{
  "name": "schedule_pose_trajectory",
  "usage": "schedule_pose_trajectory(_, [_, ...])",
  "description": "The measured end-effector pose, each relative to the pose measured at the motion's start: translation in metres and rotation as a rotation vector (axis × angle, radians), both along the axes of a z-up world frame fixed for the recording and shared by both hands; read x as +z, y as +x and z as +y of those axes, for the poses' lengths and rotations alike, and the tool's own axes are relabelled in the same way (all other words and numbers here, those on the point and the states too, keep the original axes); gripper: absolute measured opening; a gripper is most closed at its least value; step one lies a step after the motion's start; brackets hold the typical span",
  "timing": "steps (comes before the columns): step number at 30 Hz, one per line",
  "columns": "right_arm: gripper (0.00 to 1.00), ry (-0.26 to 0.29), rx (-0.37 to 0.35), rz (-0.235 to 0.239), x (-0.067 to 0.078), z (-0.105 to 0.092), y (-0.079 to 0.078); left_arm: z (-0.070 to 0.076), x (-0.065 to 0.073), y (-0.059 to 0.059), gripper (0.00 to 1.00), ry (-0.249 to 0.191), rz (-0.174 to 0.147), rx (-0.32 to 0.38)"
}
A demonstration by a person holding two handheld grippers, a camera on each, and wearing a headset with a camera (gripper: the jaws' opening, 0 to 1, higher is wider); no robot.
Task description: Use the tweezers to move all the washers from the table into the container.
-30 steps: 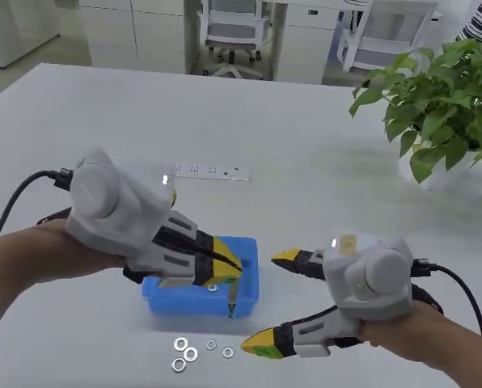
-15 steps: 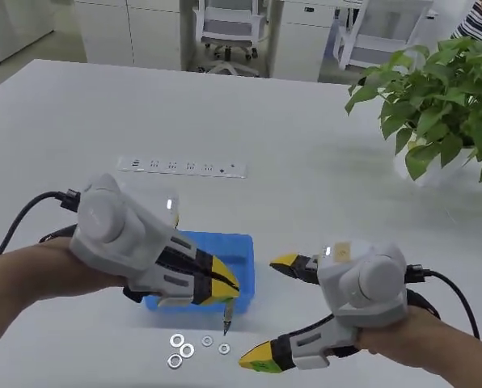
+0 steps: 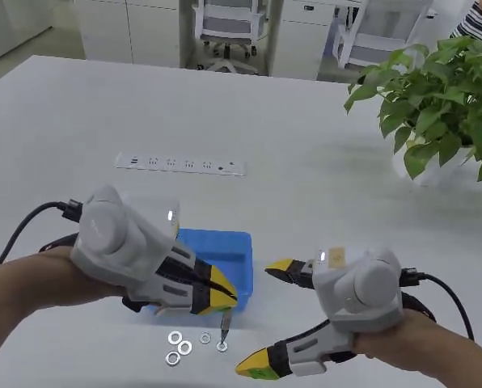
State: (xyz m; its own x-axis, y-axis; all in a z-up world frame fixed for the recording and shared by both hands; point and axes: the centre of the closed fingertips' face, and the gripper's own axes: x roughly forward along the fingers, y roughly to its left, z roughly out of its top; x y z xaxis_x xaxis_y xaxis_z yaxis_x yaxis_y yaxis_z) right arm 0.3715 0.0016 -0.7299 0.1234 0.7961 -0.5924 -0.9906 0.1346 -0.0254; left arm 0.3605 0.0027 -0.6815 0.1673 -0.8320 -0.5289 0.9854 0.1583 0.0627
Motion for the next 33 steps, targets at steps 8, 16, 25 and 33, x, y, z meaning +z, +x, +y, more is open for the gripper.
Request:
schedule_pose_trajectory(8, [0.87, -0.012, 0.013, 0.011, -0.004, 0.000, -0.006, 0.000, -0.005, -0.002, 0.05, 0.001, 0.007, 0.001])
schedule_pose_trajectory(16, [0.87, -0.016, 0.015, 0.017, -0.007, -0.001, -0.007, -0.002, -0.007, -0.004, 0.05, -0.002, 0.016, 0.002])
schedule_pose_trajectory(25, [0.82, -0.020, 0.047, 0.026, -0.010, 0.001, -0.015, -0.002, -0.011, -0.005, 0.05, -0.001, 0.018, -0.001])
schedule_pose_trajectory(33, [0.66, -0.017, 0.098, 0.012, -0.012, 0.006, -0.021, -0.001, -0.011, -0.004, 0.05, 0.002, 0.013, -0.005])
